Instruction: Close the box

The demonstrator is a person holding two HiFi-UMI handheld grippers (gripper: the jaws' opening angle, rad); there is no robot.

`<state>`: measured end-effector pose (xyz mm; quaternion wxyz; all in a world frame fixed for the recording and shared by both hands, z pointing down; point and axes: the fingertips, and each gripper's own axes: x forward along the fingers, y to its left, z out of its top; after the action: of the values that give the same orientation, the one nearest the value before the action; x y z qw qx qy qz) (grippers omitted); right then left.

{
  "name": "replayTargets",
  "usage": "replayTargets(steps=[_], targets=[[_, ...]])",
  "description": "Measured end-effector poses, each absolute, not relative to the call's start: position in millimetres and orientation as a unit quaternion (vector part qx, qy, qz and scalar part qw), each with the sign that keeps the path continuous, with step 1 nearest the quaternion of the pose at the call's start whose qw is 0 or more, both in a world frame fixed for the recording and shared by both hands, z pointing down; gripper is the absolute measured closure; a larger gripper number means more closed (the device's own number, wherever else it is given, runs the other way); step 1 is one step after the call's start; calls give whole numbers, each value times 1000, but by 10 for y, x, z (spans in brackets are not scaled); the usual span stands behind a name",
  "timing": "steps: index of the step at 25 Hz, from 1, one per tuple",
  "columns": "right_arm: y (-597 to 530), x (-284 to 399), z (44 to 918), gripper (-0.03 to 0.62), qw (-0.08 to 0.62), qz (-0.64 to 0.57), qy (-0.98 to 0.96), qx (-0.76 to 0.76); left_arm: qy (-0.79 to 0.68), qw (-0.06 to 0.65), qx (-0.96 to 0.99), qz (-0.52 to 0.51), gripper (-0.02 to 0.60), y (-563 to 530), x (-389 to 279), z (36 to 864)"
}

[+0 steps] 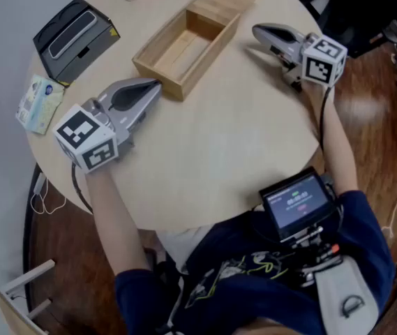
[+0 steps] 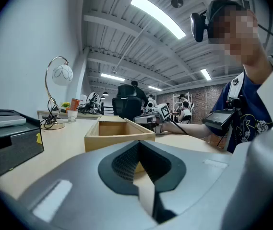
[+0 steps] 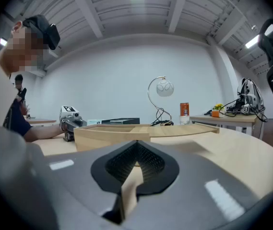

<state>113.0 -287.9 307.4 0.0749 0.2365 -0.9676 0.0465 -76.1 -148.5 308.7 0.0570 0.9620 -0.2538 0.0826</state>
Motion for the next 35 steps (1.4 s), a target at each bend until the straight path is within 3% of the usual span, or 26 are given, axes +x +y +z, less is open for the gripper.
replayTargets(steps=[8,12,18,24,27,30,35], targets=[[-2967,1192,3042,599,69,45,-964,253,-262,65,959,83,580,-1505,-766,3083],[-3613,1768,2810,599,27,48,-931,360,-267,73,957,88,580,-1474,-748,3092],[-5127,2136,2813,600,131,188,-880,415,-264,69,958,94,580,-1473,-748,3095],[-5541,2004,3396,600,332,289,-826,351,-266,69,957,89,580,-1469,-747,3085],[-5446,1843,3517,600,338,340,-834,272,-266,66,958,87,580,-1444,-721,3031],[-5162,1469,3449,600,292,379,-860,176,-268,70,956,96,580,-1454,-689,3029],[-4199,505,3285,600,289,313,-905,20,-279,79,951,105,580,-1508,-705,3077]])
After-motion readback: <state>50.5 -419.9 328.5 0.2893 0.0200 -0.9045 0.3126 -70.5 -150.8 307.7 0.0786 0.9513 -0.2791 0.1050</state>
